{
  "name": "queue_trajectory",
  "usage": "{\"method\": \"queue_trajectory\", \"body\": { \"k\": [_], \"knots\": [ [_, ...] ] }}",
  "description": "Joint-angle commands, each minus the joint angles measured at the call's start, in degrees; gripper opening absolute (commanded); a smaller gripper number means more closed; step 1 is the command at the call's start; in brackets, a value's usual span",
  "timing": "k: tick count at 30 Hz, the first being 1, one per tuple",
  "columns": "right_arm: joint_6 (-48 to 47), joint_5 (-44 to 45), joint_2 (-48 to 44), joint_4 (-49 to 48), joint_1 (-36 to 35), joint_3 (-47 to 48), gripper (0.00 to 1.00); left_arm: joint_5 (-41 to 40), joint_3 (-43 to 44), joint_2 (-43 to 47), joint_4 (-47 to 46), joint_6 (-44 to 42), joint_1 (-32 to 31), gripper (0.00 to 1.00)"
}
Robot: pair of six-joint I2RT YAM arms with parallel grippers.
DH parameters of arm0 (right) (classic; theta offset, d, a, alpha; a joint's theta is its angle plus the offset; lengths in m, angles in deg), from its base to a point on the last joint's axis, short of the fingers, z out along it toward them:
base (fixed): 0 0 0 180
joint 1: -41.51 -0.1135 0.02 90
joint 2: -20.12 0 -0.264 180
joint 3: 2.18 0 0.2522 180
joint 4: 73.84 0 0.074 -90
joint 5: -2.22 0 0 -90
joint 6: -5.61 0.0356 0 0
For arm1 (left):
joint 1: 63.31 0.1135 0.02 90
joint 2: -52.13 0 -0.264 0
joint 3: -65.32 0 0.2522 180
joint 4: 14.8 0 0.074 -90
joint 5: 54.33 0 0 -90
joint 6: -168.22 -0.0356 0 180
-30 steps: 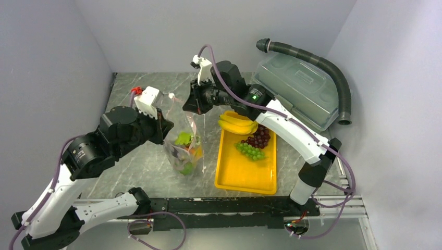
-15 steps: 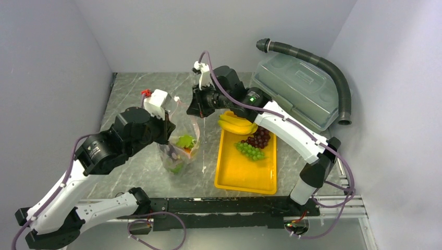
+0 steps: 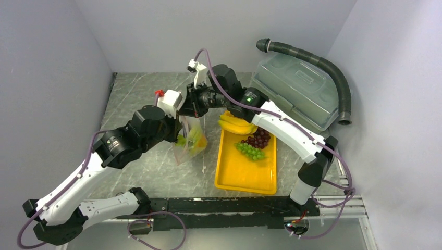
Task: Place the food in the zip-top bag and seal the zipper
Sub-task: Adjust the zipper food storage bag at the center of the board.
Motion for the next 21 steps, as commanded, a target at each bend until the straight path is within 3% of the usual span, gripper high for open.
{"method": "queue_trajectory", "body": {
  "k": [1, 14, 18, 21],
  "knots": [
    [0.88, -2.29, 1.59, -5.26, -1.18, 5.15, 0.0, -2.22, 0.69, 0.17, -4.01, -0.91, 0.41, 0.0],
    [-2.54, 4.63, 8.89, -1.76, -0.93, 16.44, 0.0, -14.33, 8.04, 1.26, 1.6, -6.52, 0.82, 0.0],
    [-1.81, 7.16, 6.8, -3.99, 0.06, 9.24, 0.0, -14.92, 8.76, 1.76, 2.2, -6.71, 0.83, 0.0],
    [-0.11, 8.4, 3.97, -7.65, 1.39, -1.84, 0.0, -14.05, 7.54, 1.73, 1.94, -6.63, 0.82, 0.0]
  ]
}}
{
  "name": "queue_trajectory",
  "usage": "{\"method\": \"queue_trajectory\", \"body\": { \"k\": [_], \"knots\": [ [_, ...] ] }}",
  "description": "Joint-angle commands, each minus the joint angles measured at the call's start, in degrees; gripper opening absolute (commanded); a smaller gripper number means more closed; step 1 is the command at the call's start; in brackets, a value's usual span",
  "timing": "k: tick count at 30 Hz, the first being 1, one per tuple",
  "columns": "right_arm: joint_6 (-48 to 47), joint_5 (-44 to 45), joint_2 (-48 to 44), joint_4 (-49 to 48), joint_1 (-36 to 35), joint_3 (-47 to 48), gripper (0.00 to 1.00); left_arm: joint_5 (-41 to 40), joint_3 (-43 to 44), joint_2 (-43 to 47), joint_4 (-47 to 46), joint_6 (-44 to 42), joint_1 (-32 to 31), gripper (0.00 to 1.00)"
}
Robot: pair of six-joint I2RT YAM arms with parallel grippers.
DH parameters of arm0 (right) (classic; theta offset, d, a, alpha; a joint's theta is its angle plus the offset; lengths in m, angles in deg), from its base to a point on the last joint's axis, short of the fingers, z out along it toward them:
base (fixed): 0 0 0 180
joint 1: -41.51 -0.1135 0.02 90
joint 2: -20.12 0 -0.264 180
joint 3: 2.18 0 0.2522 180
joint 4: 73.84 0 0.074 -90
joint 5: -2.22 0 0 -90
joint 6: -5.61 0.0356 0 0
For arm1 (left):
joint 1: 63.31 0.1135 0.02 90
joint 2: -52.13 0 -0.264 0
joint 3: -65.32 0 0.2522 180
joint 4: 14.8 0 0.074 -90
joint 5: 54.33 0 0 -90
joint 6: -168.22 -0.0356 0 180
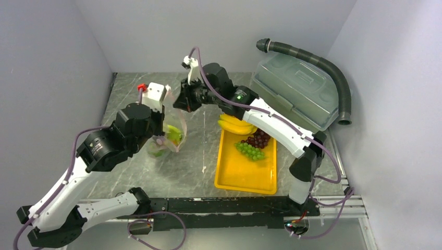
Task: Place the food in the zip-top bag and seal the zipper
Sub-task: Adjust the zipper food storage bag at the center of the board.
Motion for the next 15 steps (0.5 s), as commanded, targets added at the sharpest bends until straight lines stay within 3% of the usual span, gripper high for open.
{"method": "queue_trajectory", "body": {
  "k": [1, 8, 15],
  "knots": [
    [1.52, 4.65, -4.61, -5.82, 2.24, -13.69, 0.0, -0.54, 0.48, 0.42, -1.48, -1.0, 0.05, 0.0],
    [4.94, 4.88, -7.99, -11.26, 3.19, -30.79, 0.0, 3.09, -4.31, -0.75, -3.8, -0.2, 0.16, 0.0],
    [5.58, 4.95, -11.37, -12.45, 3.19, -37.54, 0.0, 7.04, -9.83, -0.89, -7.33, 0.68, 0.19, 0.0]
  ]
}}
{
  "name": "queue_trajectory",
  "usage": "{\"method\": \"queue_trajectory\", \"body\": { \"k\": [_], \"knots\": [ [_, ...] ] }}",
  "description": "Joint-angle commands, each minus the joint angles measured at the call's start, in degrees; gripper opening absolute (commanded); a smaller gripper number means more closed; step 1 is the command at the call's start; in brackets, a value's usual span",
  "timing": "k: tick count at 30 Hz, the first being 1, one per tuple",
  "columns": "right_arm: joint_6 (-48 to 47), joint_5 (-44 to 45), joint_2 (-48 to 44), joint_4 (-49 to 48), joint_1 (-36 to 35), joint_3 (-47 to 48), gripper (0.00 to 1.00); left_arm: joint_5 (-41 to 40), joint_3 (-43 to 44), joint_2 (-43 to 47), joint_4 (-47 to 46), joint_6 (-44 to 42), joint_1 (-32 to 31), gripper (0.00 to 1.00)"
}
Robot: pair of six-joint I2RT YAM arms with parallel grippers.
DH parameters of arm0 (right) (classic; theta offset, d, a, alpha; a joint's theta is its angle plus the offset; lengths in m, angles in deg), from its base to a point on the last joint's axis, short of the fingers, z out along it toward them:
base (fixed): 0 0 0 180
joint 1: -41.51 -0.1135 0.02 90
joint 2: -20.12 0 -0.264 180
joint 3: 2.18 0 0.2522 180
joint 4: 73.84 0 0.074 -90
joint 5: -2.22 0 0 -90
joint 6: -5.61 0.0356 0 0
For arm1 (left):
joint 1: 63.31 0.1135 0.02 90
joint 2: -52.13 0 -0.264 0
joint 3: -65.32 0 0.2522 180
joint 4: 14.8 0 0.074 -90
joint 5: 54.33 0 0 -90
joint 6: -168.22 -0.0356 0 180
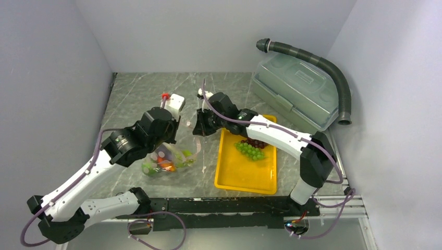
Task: Place the food in the zip-top bag and seal the zipper
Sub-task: Adjust the zipper food storage bag at the center of the board.
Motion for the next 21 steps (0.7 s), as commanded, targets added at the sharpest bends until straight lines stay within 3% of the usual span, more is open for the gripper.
{"method": "queue_trajectory", "body": {
  "k": [1, 4, 8, 11, 21],
  "knots": [
    [0.17, 3.42, -3.88, -0.92, 0.8, -2.08, 0.03, 1.78, -1.64, 1.73, -6.73, 0.87, 0.21, 0.0],
    [-0.25, 4.63, -5.74, -0.31, 0.8, -2.57, 0.14, 2.69, -3.6, 2.12, -8.51, 0.9, 0.25, 0.0],
    [-0.99, 8.4, -8.72, 1.67, 0.89, -2.46, 0.44, 3.32, -5.06, 3.14, -10.2, 0.43, 0.25, 0.0],
    [-1.56, 11.01, -12.01, 2.64, 1.49, -3.31, 0.58, 3.2, -6.6, 4.63, -11.61, -0.16, 0.25, 0.0],
    [-3.26, 21.98, -25.01, 9.64, 6.66, -7.37, 0.82, 3.56, -10.64, 8.18, -14.66, -0.3, 0.34, 0.0]
  ]
}}
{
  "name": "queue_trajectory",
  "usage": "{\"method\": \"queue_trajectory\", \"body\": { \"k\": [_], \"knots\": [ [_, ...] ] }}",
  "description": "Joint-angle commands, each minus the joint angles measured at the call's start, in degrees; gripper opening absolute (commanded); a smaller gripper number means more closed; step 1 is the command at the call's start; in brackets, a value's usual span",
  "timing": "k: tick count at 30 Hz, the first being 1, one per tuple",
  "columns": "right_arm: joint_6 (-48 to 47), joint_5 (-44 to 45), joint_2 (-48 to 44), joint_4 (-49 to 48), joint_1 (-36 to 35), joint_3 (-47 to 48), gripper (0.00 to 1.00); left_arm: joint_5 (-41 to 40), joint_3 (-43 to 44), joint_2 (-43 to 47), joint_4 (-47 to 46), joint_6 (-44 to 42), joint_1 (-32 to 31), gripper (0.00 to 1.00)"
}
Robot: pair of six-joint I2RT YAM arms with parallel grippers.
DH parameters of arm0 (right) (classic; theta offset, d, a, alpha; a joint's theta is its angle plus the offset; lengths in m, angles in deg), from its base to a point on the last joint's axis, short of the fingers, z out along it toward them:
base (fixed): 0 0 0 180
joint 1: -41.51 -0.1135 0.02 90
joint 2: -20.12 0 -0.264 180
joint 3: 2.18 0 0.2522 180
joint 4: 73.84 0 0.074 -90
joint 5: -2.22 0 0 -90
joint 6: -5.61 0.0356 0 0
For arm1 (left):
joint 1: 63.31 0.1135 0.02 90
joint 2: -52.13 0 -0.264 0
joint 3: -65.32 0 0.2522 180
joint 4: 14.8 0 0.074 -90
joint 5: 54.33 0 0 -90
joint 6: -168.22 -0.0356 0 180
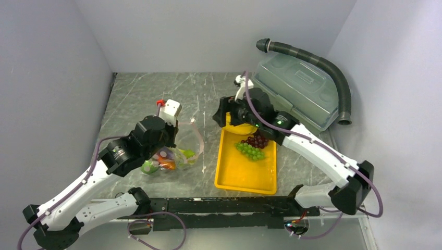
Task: Place the food in the zip-top bag and seal the zipper
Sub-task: Adjust the zipper food storage bag at the center of the board, then pick up the fake fruit from the zipper food storage bag.
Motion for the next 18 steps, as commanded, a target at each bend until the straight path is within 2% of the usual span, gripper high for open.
{"method": "queue_trajectory", "body": {
  "k": [1, 4, 6, 12, 18],
  "knots": [
    [-1.83, 8.06, -4.96, 5.1, 2.83, -1.32, 0.85, 1.0, -1.17, 1.6, -4.78, -0.29, 0.33, 0.0],
    [-1.73, 12.32, -6.63, 9.78, 5.48, -1.75, 0.89, 1.16, -1.4, 1.75, -4.7, -0.28, 0.32, 0.0],
    [-1.38, 15.63, -7.43, 12.73, 6.59, -2.27, 0.99, 1.17, -1.56, 1.99, -4.51, -0.19, 0.39, 0.0],
    [0.87, 25.33, -8.43, 18.71, 8.06, -3.42, 1.0, 1.39, -2.29, 3.04, -4.63, -0.01, 0.42, 0.0],
    [3.13, 24.89, -7.67, 18.1, 10.79, -5.79, 1.0, 1.71, -2.52, 3.33, -4.71, -0.24, 0.4, 0.0]
  ]
}}
